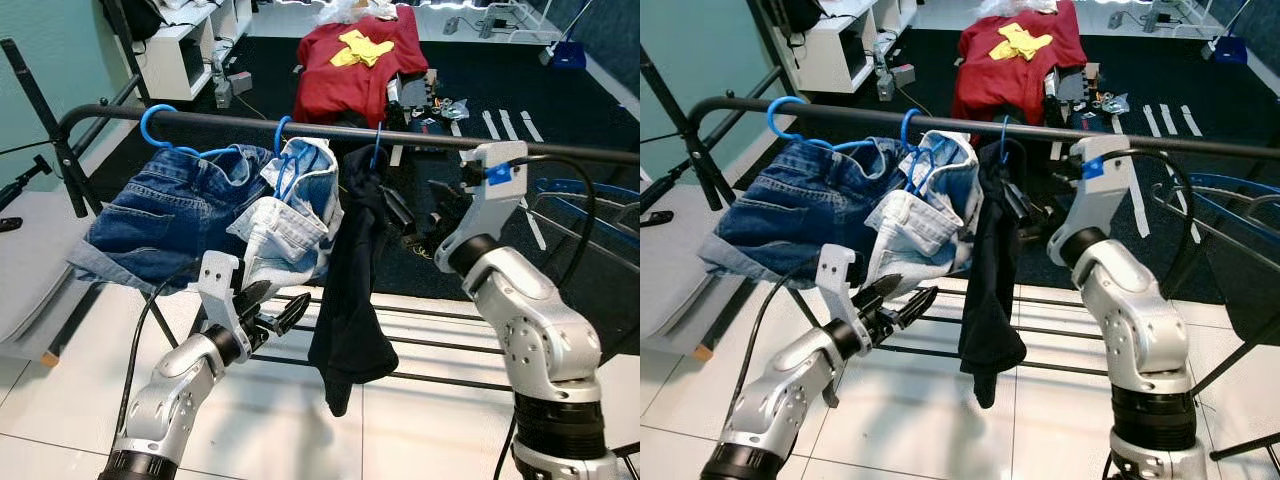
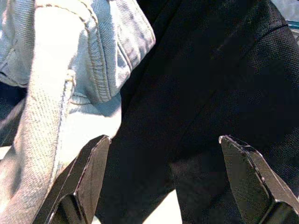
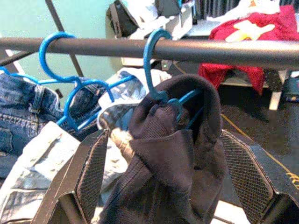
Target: Hang hanger
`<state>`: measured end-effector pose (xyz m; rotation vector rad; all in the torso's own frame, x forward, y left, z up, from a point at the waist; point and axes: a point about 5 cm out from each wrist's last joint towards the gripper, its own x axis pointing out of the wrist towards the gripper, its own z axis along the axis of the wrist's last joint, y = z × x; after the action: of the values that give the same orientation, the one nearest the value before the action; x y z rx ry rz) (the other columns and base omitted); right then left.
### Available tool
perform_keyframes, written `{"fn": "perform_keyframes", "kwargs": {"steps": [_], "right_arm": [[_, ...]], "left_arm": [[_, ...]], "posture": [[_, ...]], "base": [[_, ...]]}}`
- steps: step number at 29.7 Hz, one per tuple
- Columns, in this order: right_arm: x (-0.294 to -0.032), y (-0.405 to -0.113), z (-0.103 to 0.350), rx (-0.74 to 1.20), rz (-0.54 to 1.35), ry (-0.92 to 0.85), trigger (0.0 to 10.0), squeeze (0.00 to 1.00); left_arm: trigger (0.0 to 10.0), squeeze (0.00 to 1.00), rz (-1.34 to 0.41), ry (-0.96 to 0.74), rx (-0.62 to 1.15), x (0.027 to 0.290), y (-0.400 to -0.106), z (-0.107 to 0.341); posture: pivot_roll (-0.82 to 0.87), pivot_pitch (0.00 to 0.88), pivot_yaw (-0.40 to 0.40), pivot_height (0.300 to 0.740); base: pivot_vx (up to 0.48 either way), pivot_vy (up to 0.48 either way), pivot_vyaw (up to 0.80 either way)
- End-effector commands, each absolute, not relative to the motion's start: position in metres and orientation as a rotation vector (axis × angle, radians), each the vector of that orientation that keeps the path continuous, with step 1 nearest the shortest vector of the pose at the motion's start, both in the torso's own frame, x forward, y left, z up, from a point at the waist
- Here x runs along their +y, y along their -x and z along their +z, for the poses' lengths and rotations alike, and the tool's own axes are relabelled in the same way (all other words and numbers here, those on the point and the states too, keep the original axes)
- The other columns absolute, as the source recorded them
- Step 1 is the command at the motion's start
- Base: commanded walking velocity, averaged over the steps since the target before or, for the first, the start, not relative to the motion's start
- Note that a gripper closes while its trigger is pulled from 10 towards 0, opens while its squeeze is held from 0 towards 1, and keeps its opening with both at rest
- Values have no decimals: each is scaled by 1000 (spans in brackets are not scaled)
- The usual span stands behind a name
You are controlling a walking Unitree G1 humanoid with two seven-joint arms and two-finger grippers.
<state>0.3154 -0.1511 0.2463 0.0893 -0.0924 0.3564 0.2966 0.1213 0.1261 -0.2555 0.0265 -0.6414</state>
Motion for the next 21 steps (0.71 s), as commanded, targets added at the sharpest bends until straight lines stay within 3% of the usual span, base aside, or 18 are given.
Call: {"fn": "perform_keyframes", "kwargs": {"steps": [1, 4, 10, 14, 15, 16, 17, 18, 21], "right_arm": [[-143, -316, 243, -62, 382, -85, 10000, 0], [-118, -320, 221, 67, 433, -57, 10000, 0], [-119, -331, 199, 194, 343, 69, 10000, 0], [-134, -332, 189, 259, 236, 171, 10000, 0], [-140, -331, 188, 267, 206, 191, 7020, 0], [-140, -331, 188, 267, 206, 191, 7020, 0], [-145, -330, 187, 272, 180, 199, 4353, 0], [-149, -329, 188, 269, 158, 206, 0, 0], [-157, -329, 190, 257, 124, 208, 0, 0]], "left_arm": [[10000, 0, -641, 250, 49, 121, -296, 119], [10000, 0, -647, 253, 49, 119, -296, 119], [10000, 0, -651, 249, 49, 118, -295, 118], [10000, 0, -651, 250, 48, 118, -294, 118], [10000, 0, -652, 251, 48, 118, -294, 117], [10000, 0, -652, 251, 48, 118, -294, 117], [10000, 0, -653, 251, 48, 118, -294, 117], [10000, 0, -655, 251, 49, 118, -294, 117], [10000, 0, -659, 252, 51, 118, -294, 117]], "posture": [[-49, 123, 8, 740], [-43, 118, 6, 740], [-35, 115, 2, 740], [-38, 114, -1, 740], [-40, 114, 0, 740], [-40, 114, 0, 740], [-40, 114, 0, 740], [-40, 114, 0, 740], [-46, 115, 5, 740]], "base": [[0, 0, 0], [0, 0, 0], [0, 0, 0], [0, 0, 0], [0, 0, 0], [0, 0, 0], [0, 0, 0], [0, 0, 0], [0, 0, 0]]}}
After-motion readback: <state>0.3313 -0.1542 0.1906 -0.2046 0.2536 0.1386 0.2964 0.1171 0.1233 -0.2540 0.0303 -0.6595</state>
